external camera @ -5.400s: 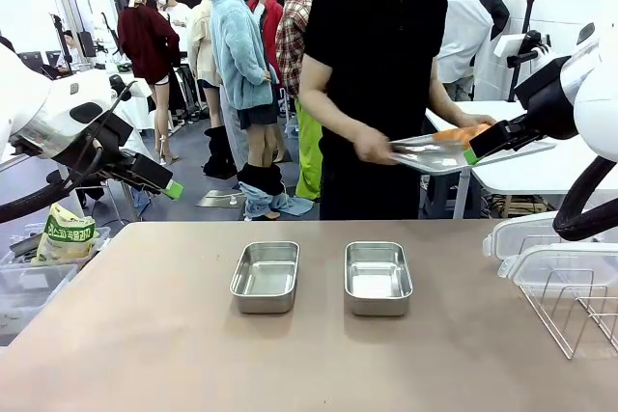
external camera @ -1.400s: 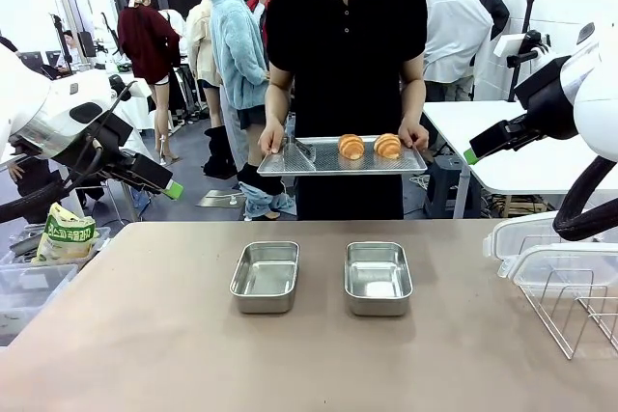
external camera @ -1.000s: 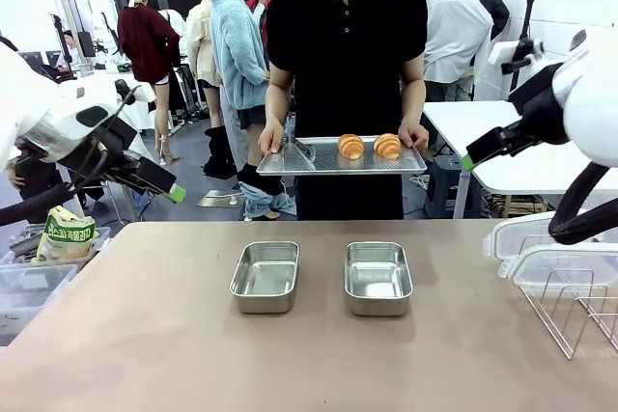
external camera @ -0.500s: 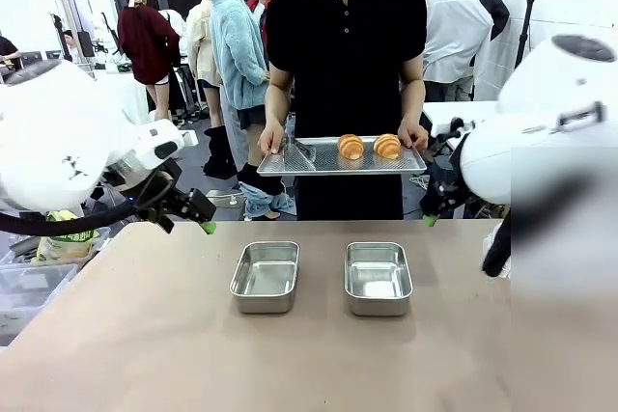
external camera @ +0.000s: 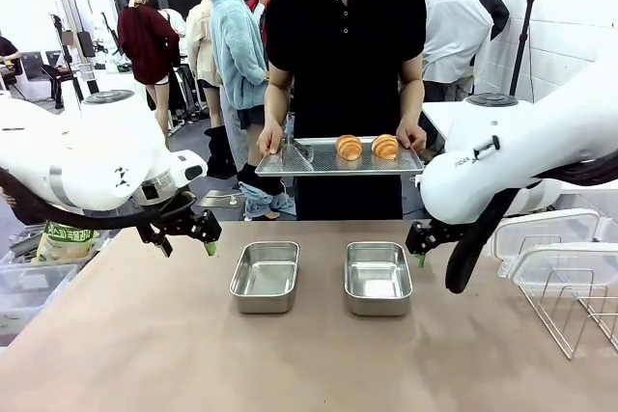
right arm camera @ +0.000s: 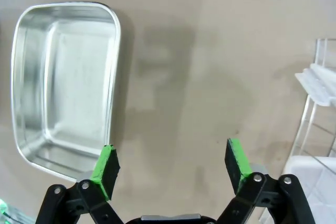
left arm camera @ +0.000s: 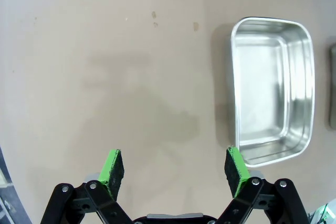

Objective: Place the bread in airtight containers.
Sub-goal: Lift both Airtight Container.

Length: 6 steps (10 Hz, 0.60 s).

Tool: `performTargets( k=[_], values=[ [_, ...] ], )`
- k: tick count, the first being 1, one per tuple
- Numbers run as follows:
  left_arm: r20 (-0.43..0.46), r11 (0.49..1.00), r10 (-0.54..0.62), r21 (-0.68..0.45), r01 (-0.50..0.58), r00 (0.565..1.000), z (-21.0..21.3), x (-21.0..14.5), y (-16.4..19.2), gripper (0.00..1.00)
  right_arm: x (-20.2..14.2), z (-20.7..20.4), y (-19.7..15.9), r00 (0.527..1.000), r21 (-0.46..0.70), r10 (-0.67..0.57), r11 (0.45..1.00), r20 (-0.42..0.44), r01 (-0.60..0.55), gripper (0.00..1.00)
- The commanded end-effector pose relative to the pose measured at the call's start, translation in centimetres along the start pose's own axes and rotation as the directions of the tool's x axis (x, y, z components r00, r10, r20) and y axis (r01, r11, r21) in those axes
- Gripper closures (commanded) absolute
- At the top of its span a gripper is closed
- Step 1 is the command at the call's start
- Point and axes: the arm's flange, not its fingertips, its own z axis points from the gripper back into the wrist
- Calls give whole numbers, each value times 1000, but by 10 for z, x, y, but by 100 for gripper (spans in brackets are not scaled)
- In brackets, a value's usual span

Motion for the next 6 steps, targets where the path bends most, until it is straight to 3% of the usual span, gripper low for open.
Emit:
performTargets(
  k=[1, 3, 4, 6],
  values=[
    [-20, 998, 15, 59, -14, 1000, -4, 13, -19, 0, 9, 6, 7, 1000, -1, -26, 1000, -8, 26, 0],
    [-36, 997, 16, 78, -13, 999, -6, 16, -22, 0, 8, 16, 2, 999, 52, -29, 998, -15, 30, 0],
    [5, 995, 44, 90, -45, 999, 14, 15, -16, 0, 6, 2, 4, 1000, 7, -7, 1000, -3, 7, 0],
    [-26, 999, 0, 43, 1, 1000, -8, 10, -13, 0, 6, 2, 4, 1000, 7, -7, 1000, -3, 7, 0]
  ],
)
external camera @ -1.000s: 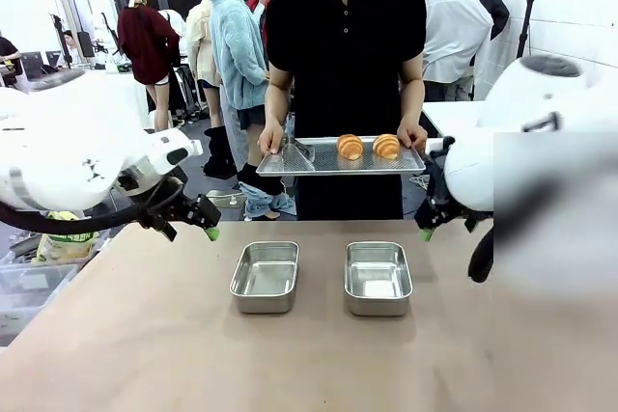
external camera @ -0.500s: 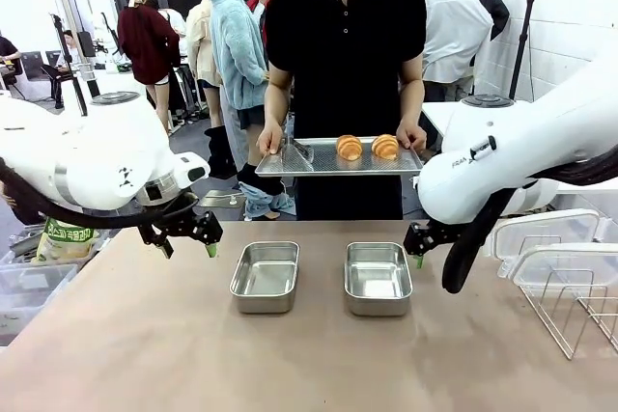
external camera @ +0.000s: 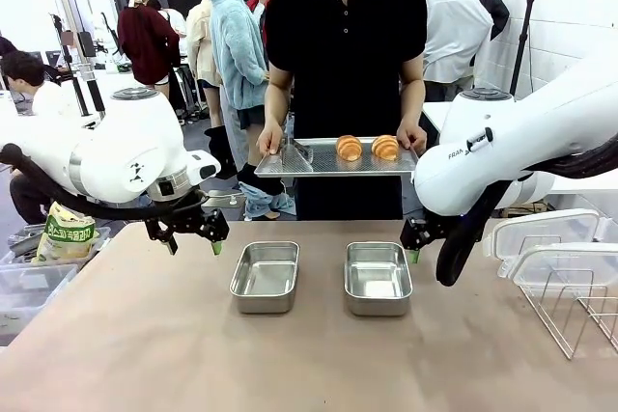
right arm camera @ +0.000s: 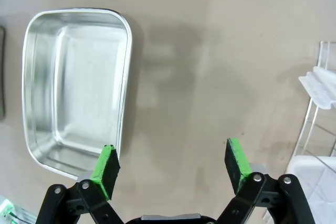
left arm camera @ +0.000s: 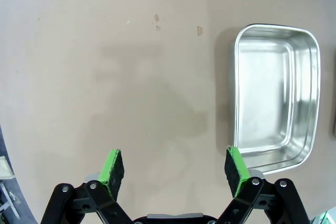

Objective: Place the bread in airtight containers.
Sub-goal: Lift both Airtight Container.

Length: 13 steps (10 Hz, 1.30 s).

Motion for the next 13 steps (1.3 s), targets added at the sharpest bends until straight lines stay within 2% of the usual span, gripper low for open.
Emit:
performTargets(
  k=[1, 2, 4, 7, 11, 13],
  values=[
    [6, 1000, 1, -1, -1, 1000, 3, 1, 0, 0, 0, 1, 0, 1000, 1, -1, 1000, 2, 1, 0],
    [-13, 1000, 26, -16, -26, 1000, -7, 10, -9, 0, 7, -3, 15, 999, 79, 21, 997, -25, -19, 0],
    [-13, 1000, 11, 1, -11, 1000, -25, 29, -32, 0, 24, -9, 38, 1000, 6, 7, 1000, -19, -7, 0],
    [-54, 1000, 0, 25, 1, 999, -42, 39, -48, 0, 37, -17, 60, 999, -66, -3, 998, -43, 0, 0],
    [-85, 999, 6, 32, -3, 996, -63, 45, -50, 0, 59, -44, 73, 996, -88, -14, 996, -92, 6, 0],
    [-99, 999, 15, 33, -12, 995, -74, 46, -48, 0, 62, -57, 77, 992, -141, -43, 990, -118, 26, 0]
  ],
)
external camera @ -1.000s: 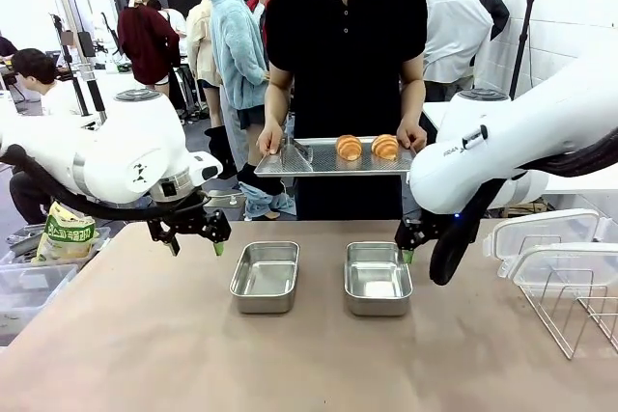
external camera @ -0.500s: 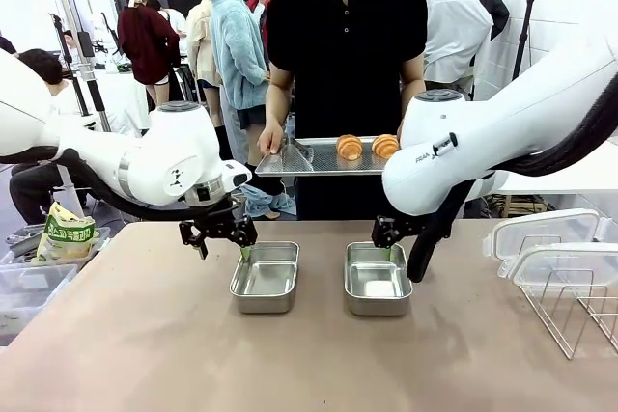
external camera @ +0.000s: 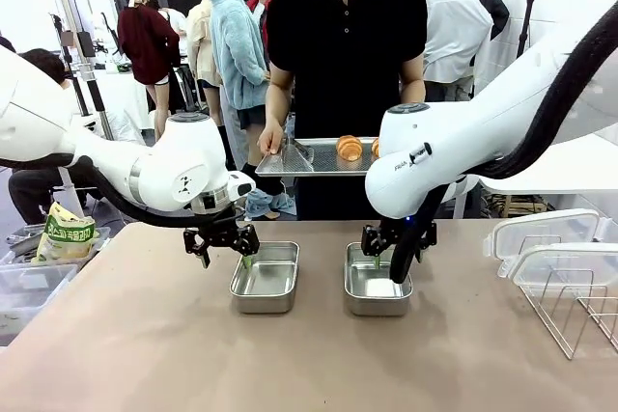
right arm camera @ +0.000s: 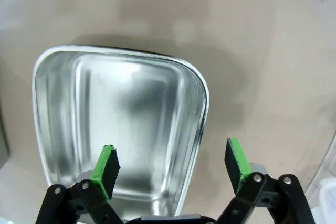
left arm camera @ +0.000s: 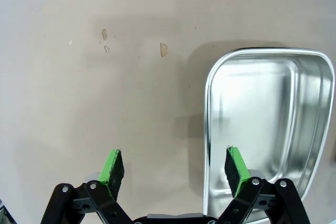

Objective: Place the bread in airtight containers.
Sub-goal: Lift both Airtight Container.

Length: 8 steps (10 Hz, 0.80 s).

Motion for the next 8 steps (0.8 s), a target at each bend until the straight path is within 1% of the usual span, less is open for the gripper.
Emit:
performTargets(
  k=[1, 3, 5, 6, 8],
  values=[
    [-1, 999, 29, 38, -28, 1000, -5, 7, -5, 0, 5, -6, 5, 997, -66, -76, 995, -18, 75, 0],
    [-6, 999, 26, 37, -25, 1000, -8, 7, -5, 0, -8, -8, -2, 988, -39, -154, 987, -11, 154, 0],
    [-16, 999, 20, 31, -20, 1000, -12, 9, -8, 0, -17, -13, -15, 981, -2, -193, 981, -7, 193, 0],
    [-17, 999, 21, 33, -20, 1000, -14, 11, -9, 0, -17, -16, -21, 977, 4, -214, 977, 9, 214, 0],
    [-33, 999, 18, 36, -17, 999, -22, 15, -12, 0, -13, -24, -29, 976, 22, -218, 976, -10, 218, 0]
  ],
)
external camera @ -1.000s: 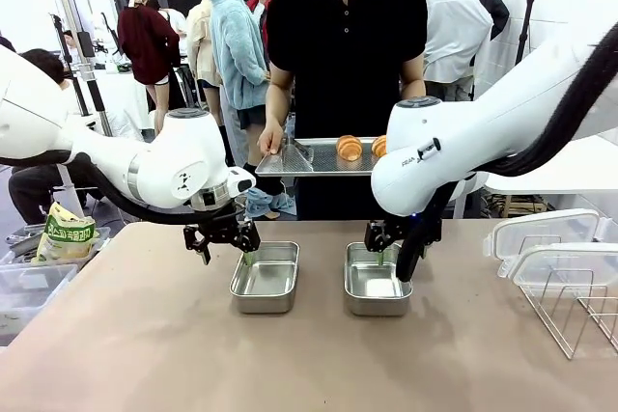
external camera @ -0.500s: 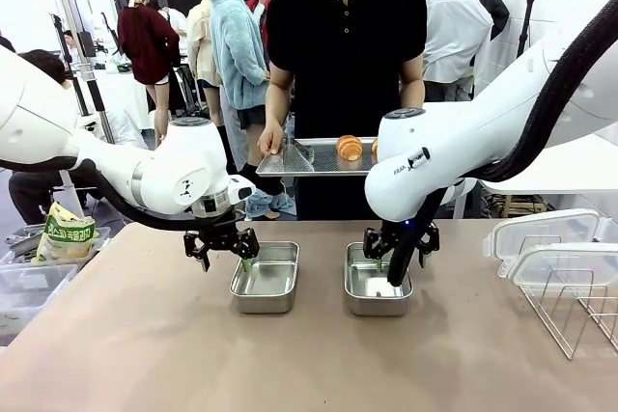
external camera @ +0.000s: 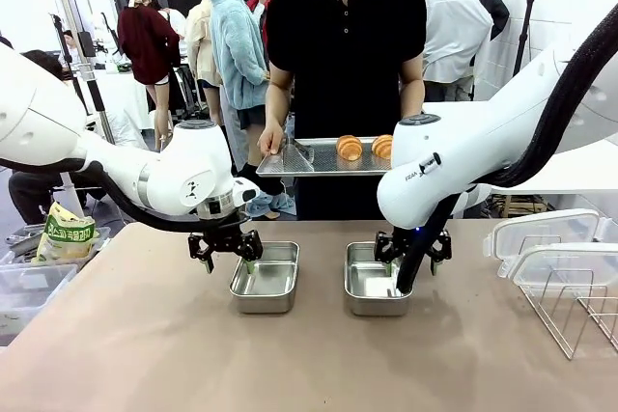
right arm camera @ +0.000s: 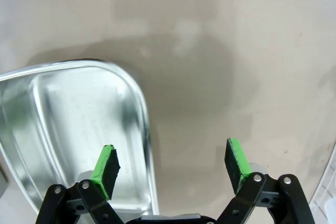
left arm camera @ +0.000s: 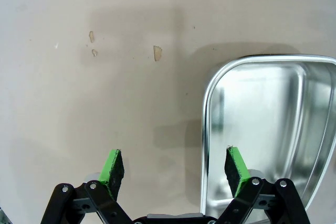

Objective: Place the bread in airtight containers.
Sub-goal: Lift both Airtight Container.

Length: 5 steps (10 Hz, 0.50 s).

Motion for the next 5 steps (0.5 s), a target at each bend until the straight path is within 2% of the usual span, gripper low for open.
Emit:
performTargets(
  k=[1, 4, 5],
  values=[
    [-8, 999, 24, 35, -23, 1000, -5, 10, -7, 0, -1, -4, -1, 1000, 31, -8, 999, 15, 8, 0],
    [-20, 999, 30, 30, -30, 999, -8, 10, -7, 0, -3, -4, 0, 999, 36, 40, 999, 24, -41, 0],
    [-22, 999, 25, 24, -24, 999, -7, 10, -7, 0, -5, -3, 2, 998, 31, 61, 998, 32, -62, 9]
  ],
)
